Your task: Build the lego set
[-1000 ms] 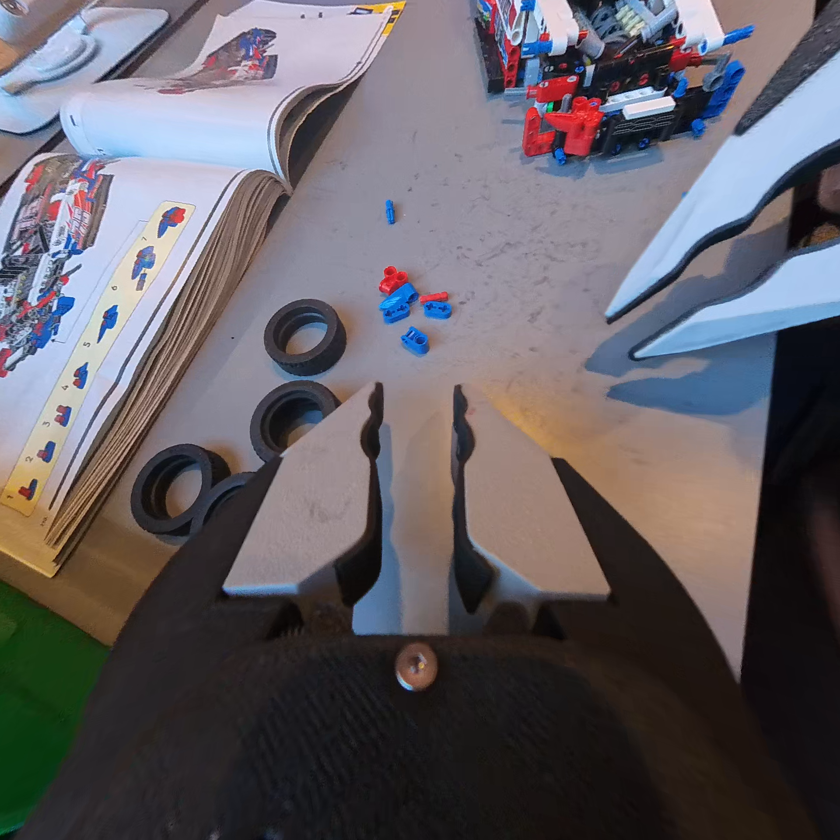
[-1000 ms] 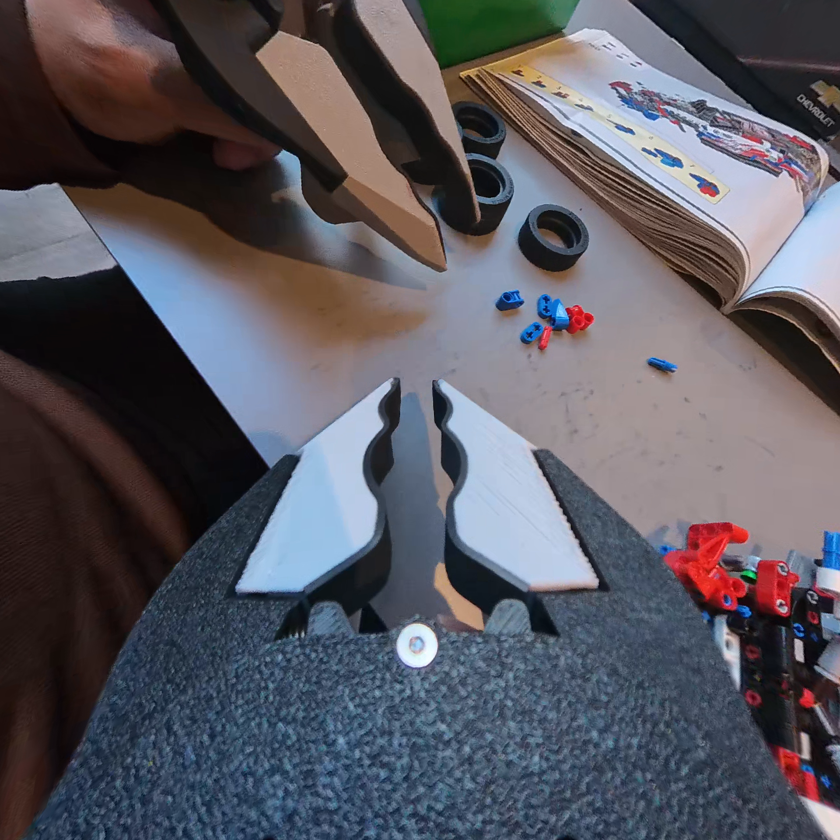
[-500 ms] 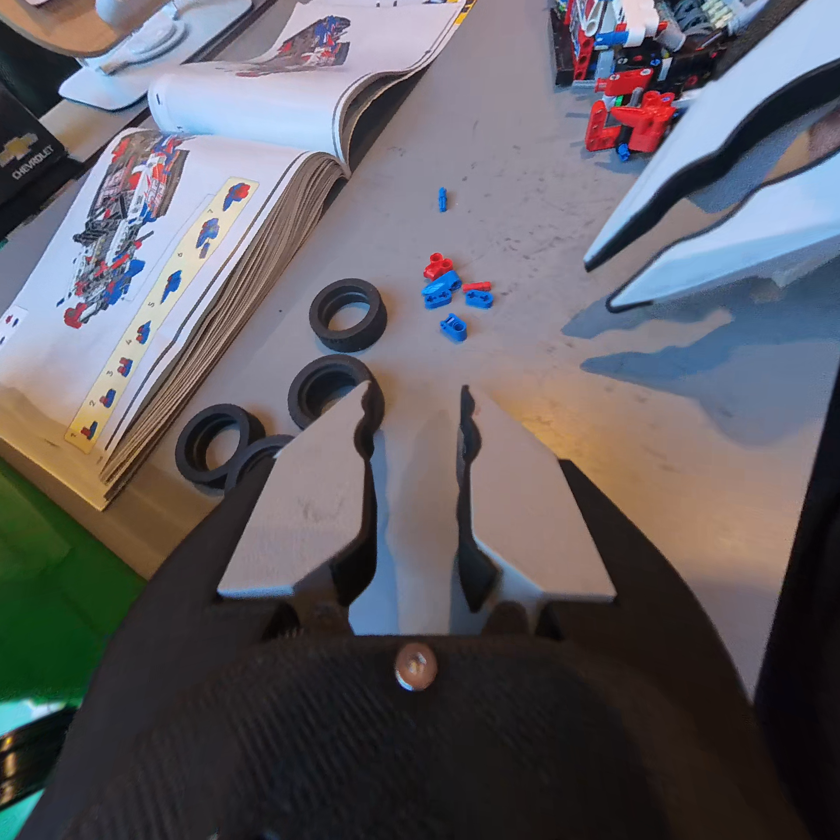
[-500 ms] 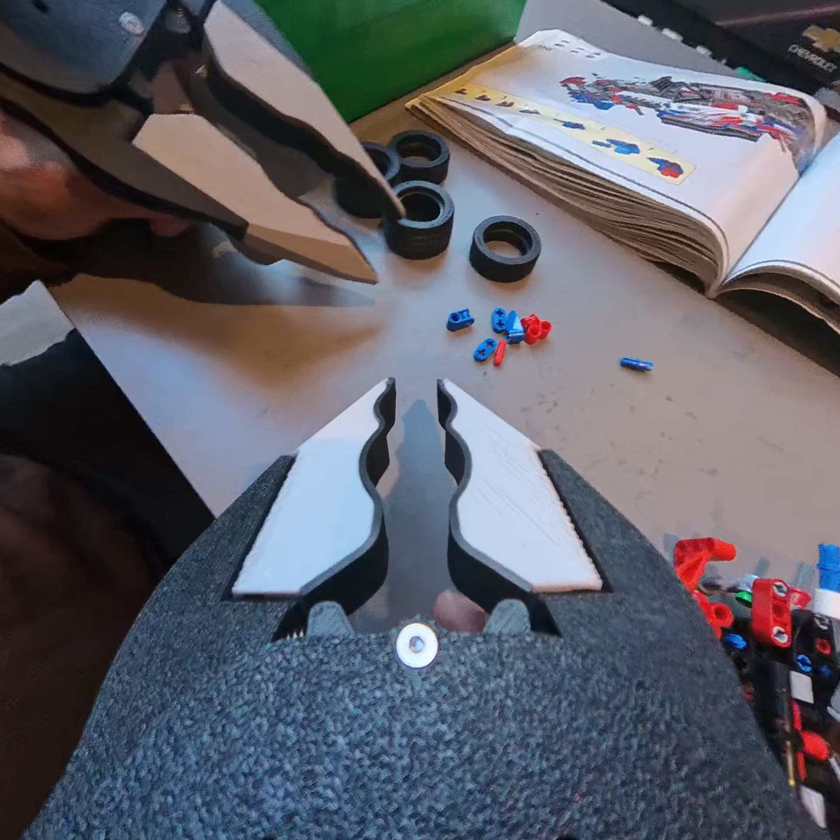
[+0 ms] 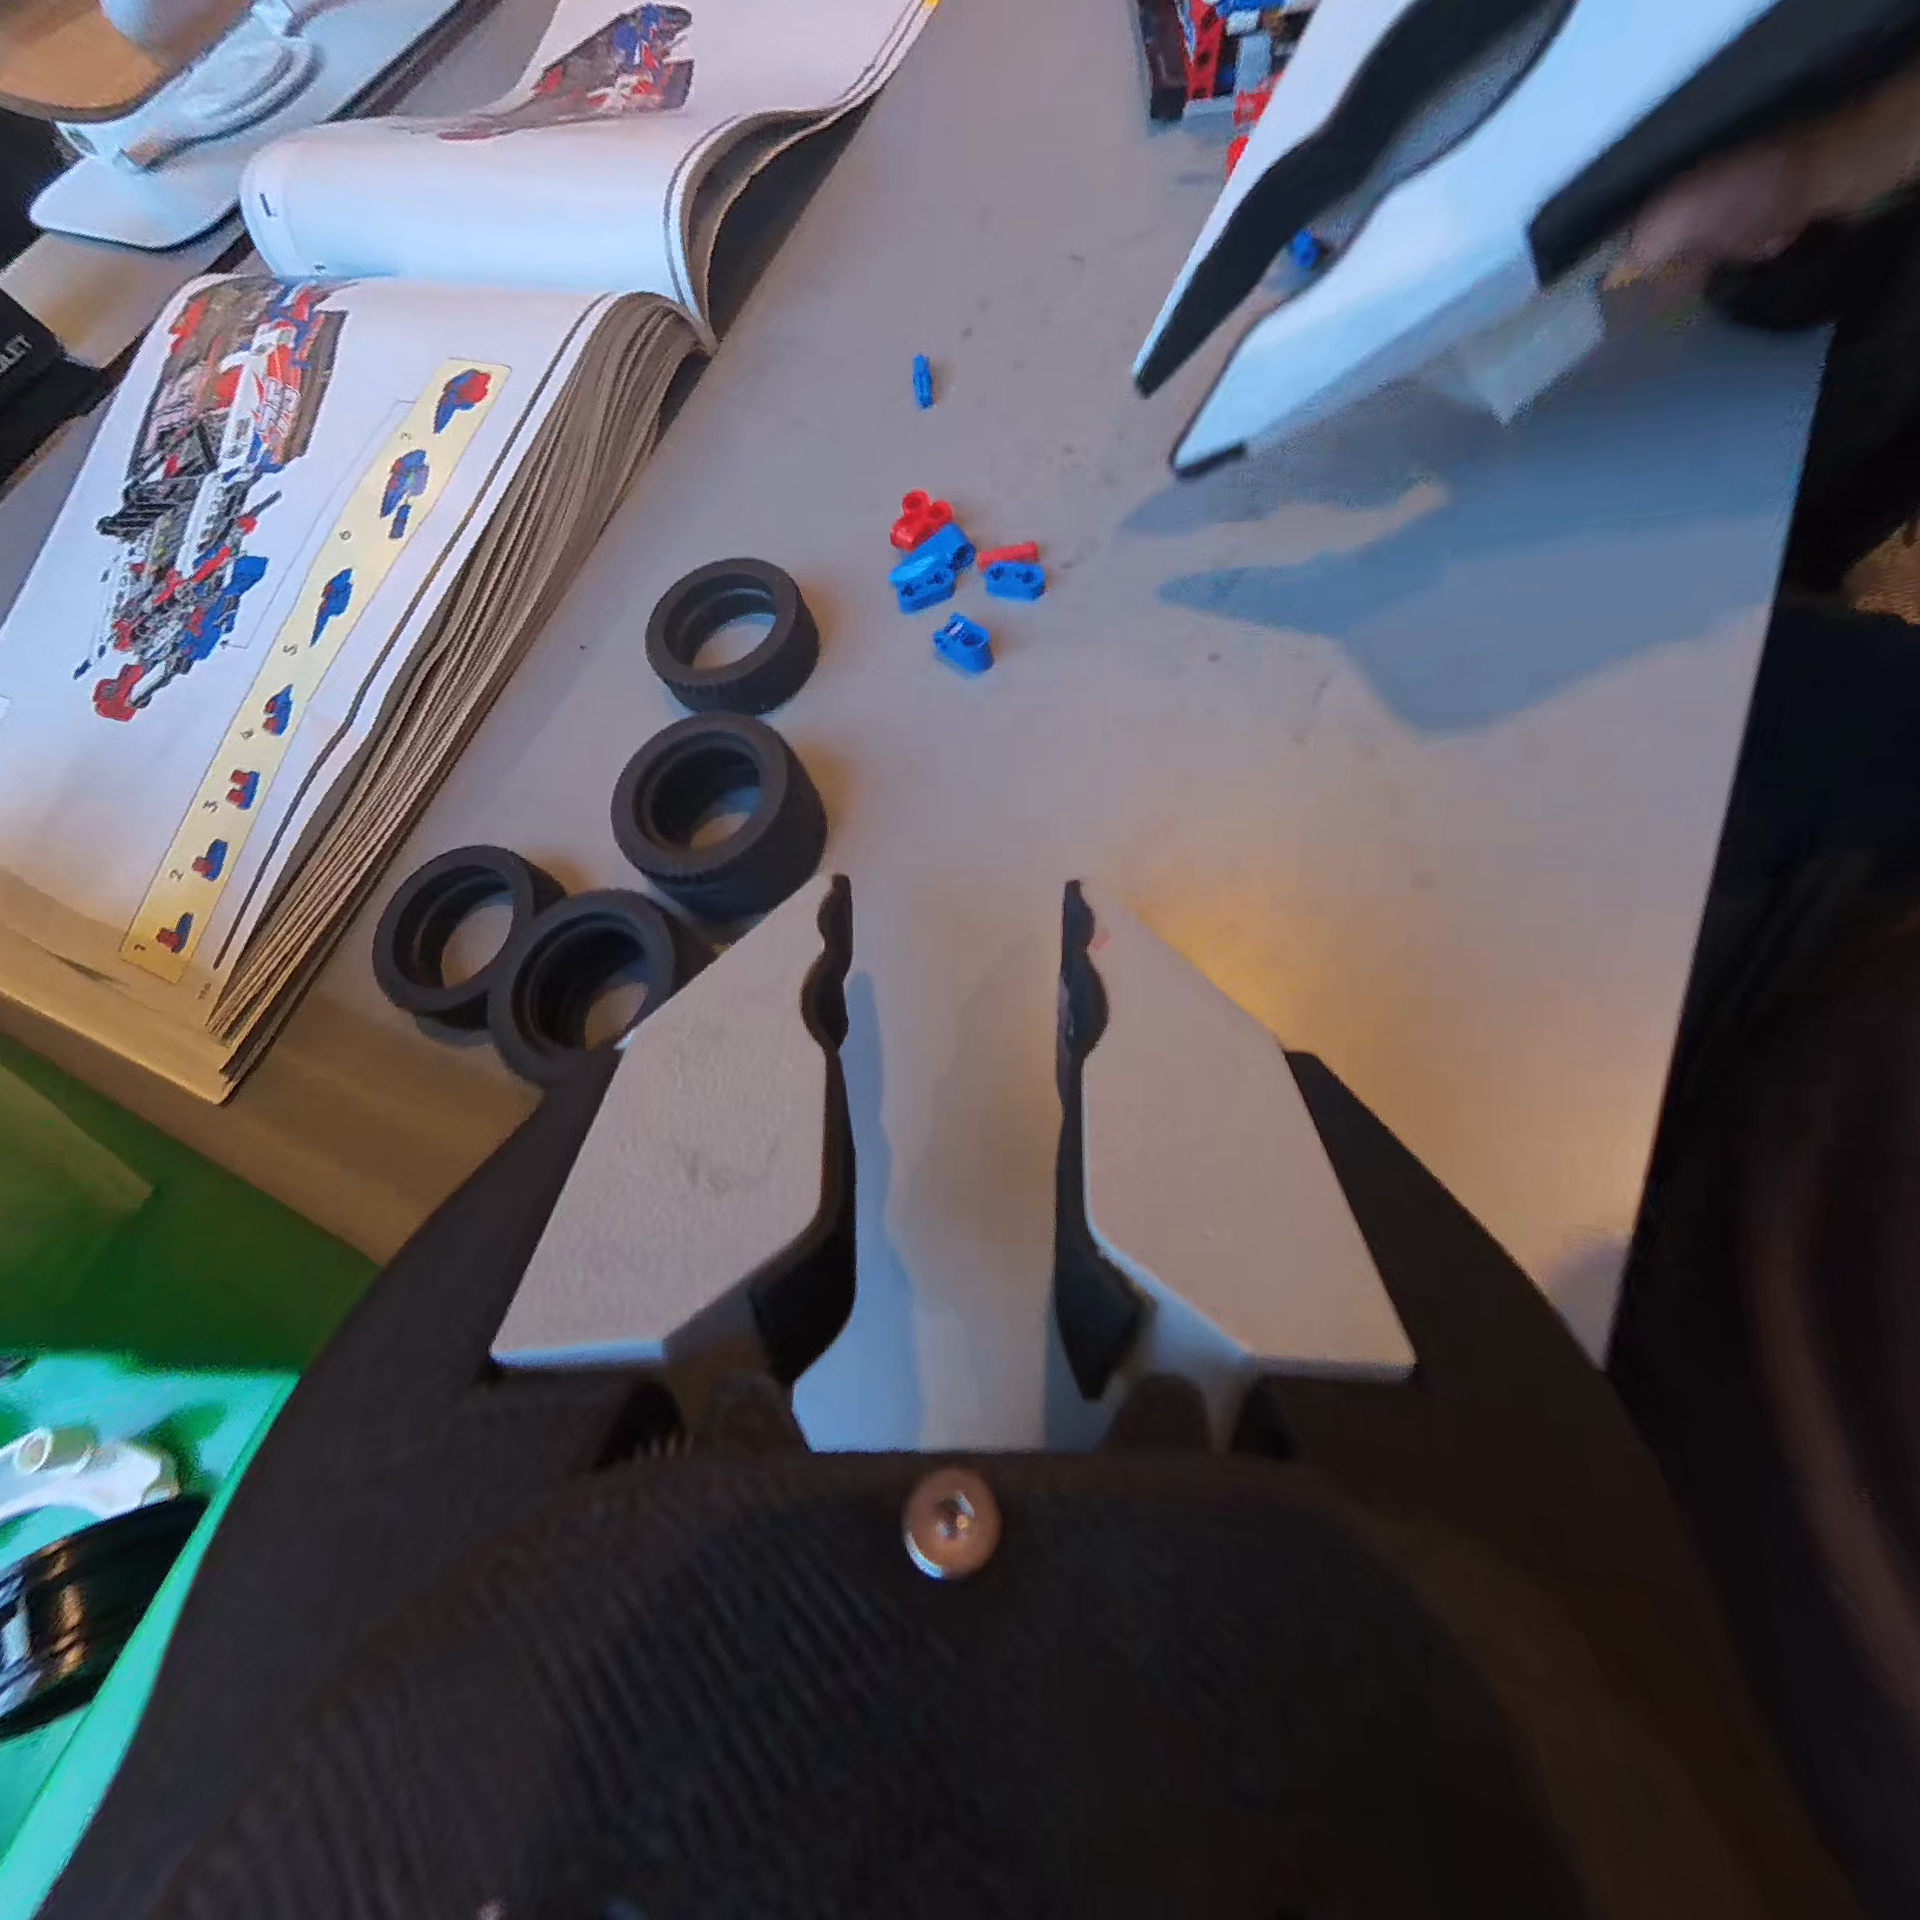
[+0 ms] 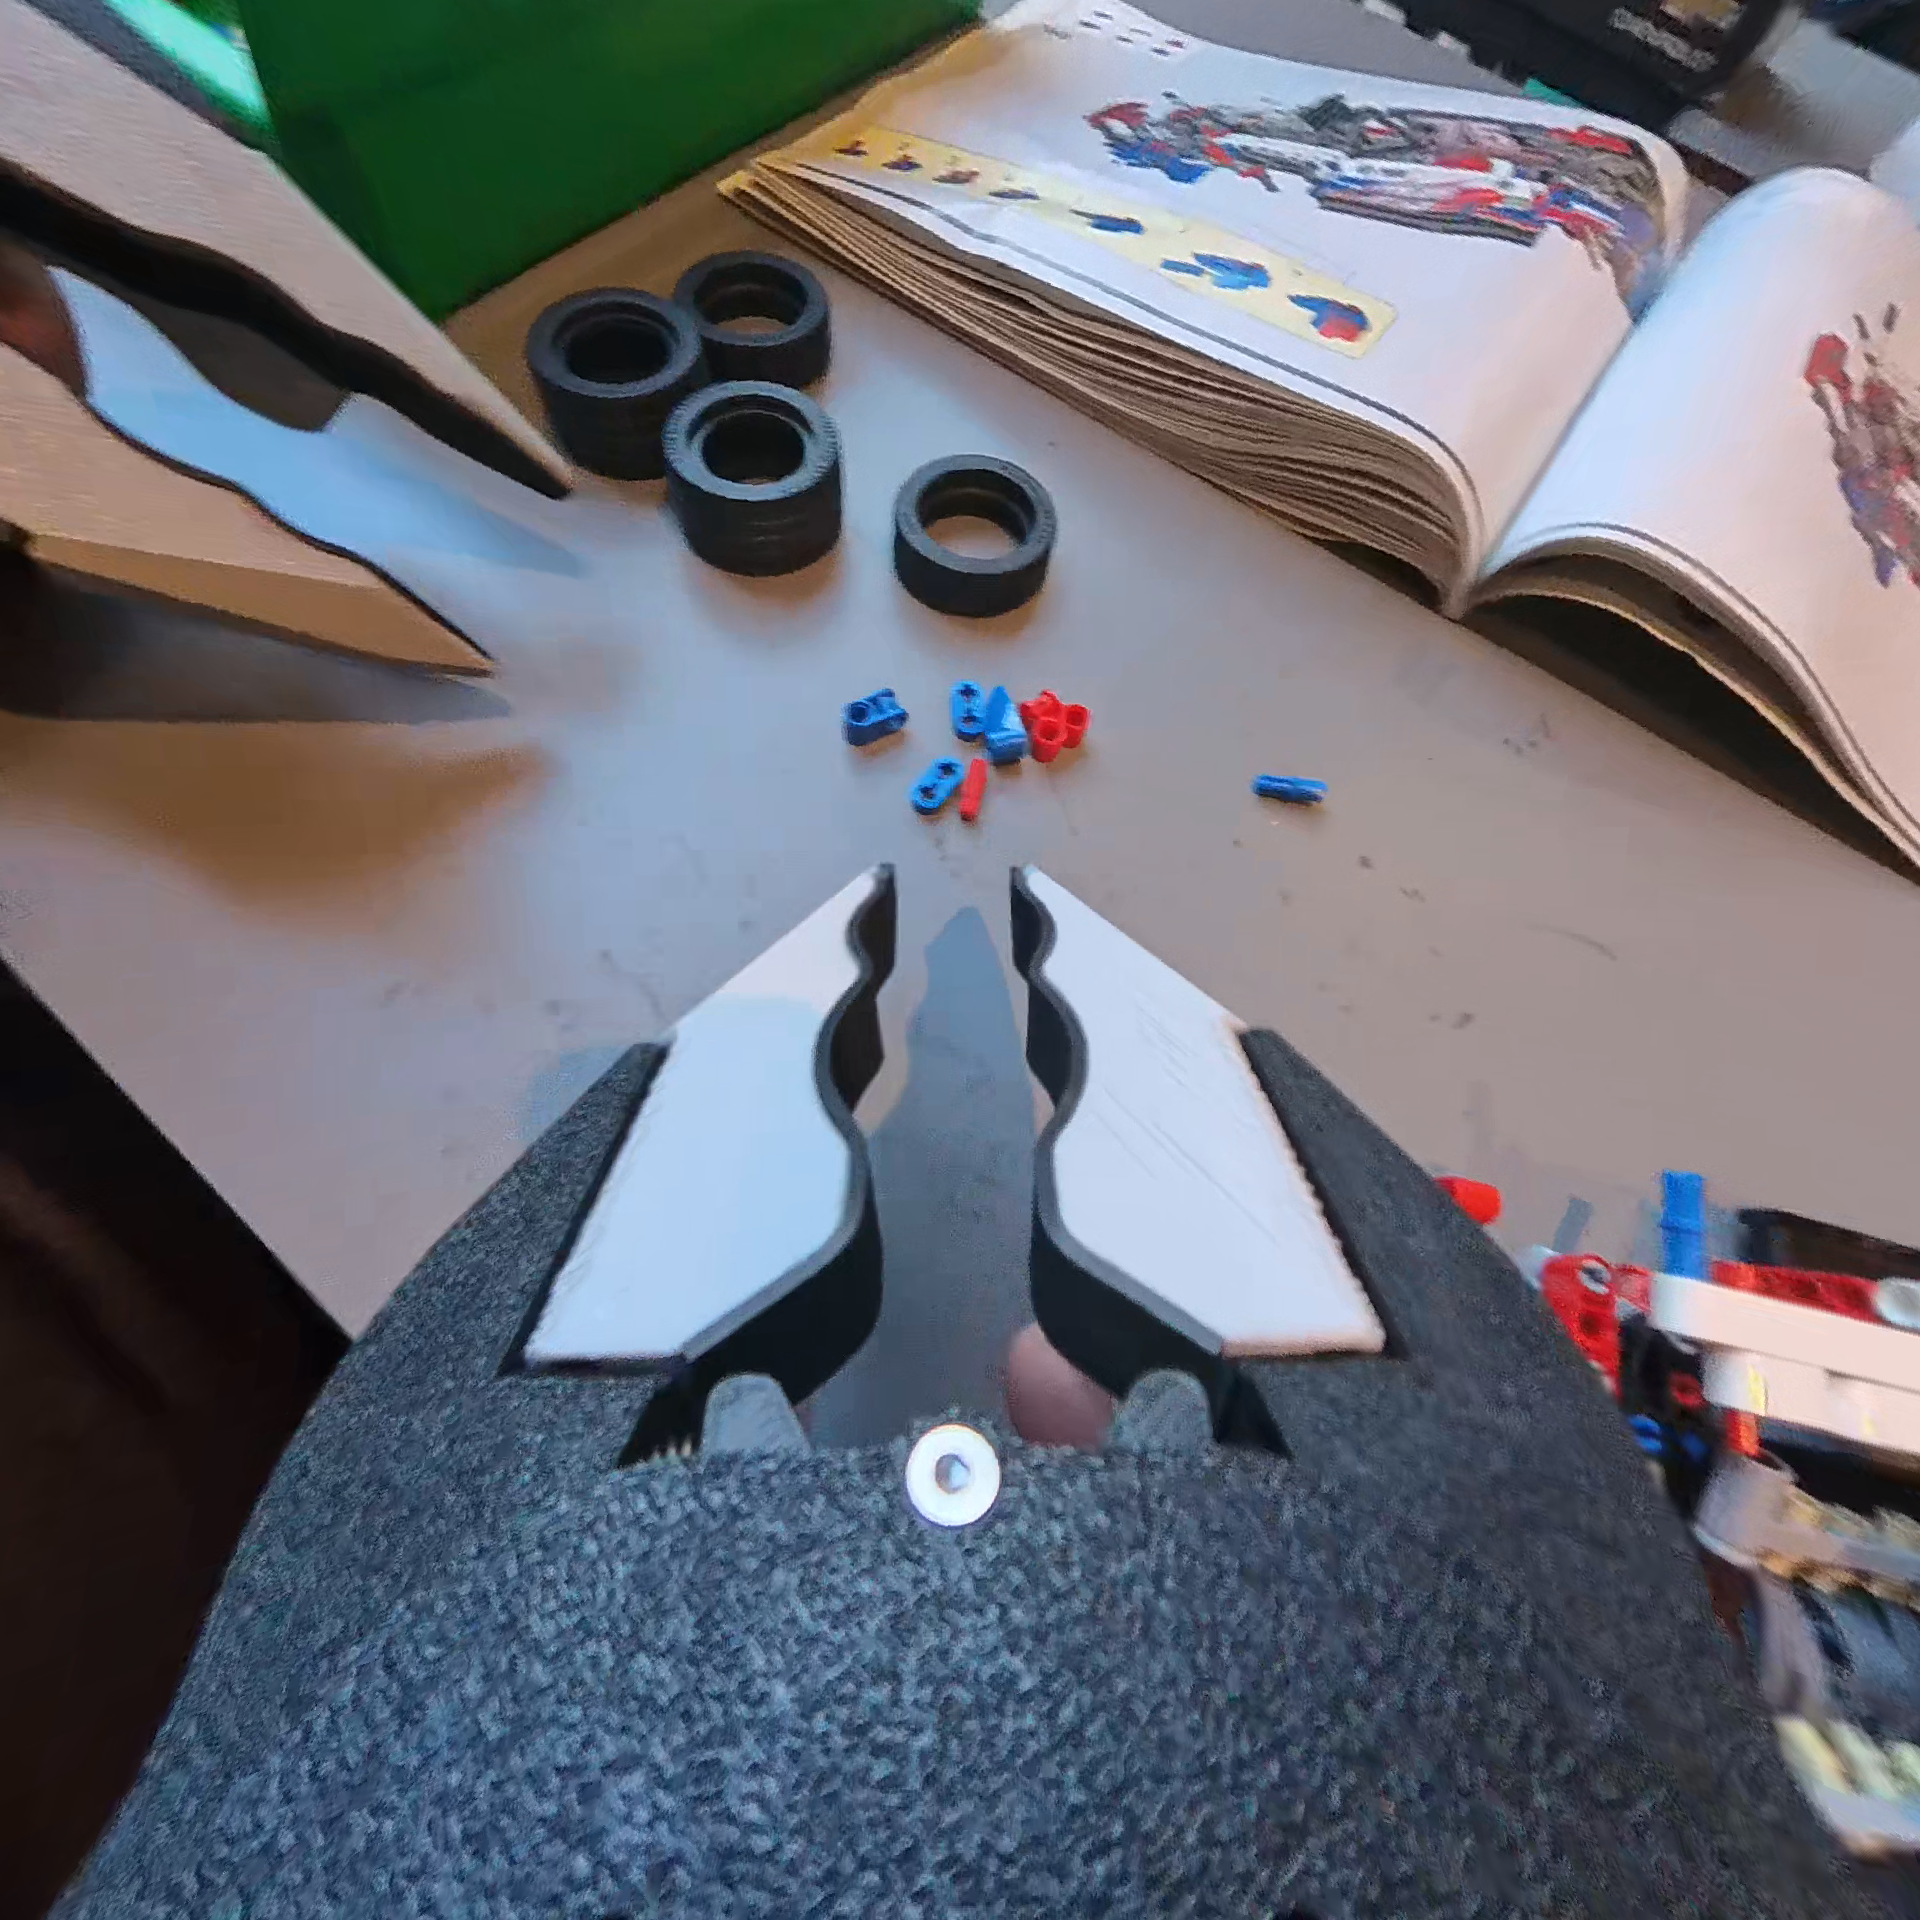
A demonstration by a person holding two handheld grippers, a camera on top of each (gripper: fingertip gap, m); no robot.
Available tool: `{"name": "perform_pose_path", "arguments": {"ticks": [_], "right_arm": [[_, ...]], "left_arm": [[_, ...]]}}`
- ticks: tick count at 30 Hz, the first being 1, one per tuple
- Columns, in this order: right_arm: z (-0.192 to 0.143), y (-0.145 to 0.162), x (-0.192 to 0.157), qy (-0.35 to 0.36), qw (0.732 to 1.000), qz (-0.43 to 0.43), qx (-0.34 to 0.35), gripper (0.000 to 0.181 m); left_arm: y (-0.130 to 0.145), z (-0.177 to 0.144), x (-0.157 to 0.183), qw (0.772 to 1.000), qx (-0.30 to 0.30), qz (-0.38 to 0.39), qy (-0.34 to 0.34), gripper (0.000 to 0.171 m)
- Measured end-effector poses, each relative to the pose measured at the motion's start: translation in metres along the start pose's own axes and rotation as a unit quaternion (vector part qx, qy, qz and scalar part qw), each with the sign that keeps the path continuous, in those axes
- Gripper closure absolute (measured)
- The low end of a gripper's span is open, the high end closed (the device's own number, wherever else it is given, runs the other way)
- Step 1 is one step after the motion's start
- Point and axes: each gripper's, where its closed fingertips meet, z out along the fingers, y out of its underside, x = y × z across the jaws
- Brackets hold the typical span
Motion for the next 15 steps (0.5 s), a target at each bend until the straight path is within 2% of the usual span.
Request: {"name": "perform_pose_path", "arguments": {"ticks": [2, 5, 9, 15], "right_arm": [[-0.001, 0.002, 0.014, 0.014, 1.000, 0.005, -0.023, 0.165], [0.004, 0.001, 0.028, 0.025, 0.997, -0.003, -0.069, 0.166], [0.005, 0.007, 0.031, 0.019, 0.994, -0.003, -0.107, 0.166], [0.013, 0.009, 0.032, 0.027, 0.992, -0.017, -0.124, 0.165]], "left_arm": [[0.004, -0.002, -0.008, 1.000, -0.007, -0.005, -0.018, 0.135], [0.005, -0.002, -0.011, 0.999, -0.005, -0.033, -0.005, 0.137], [0.008, 0.000, -0.014, 0.998, -0.017, -0.067, 0.009, 0.137], [0.007, -0.001, -0.011, 0.997, -0.011, -0.069, 0.022, 0.137]]}}
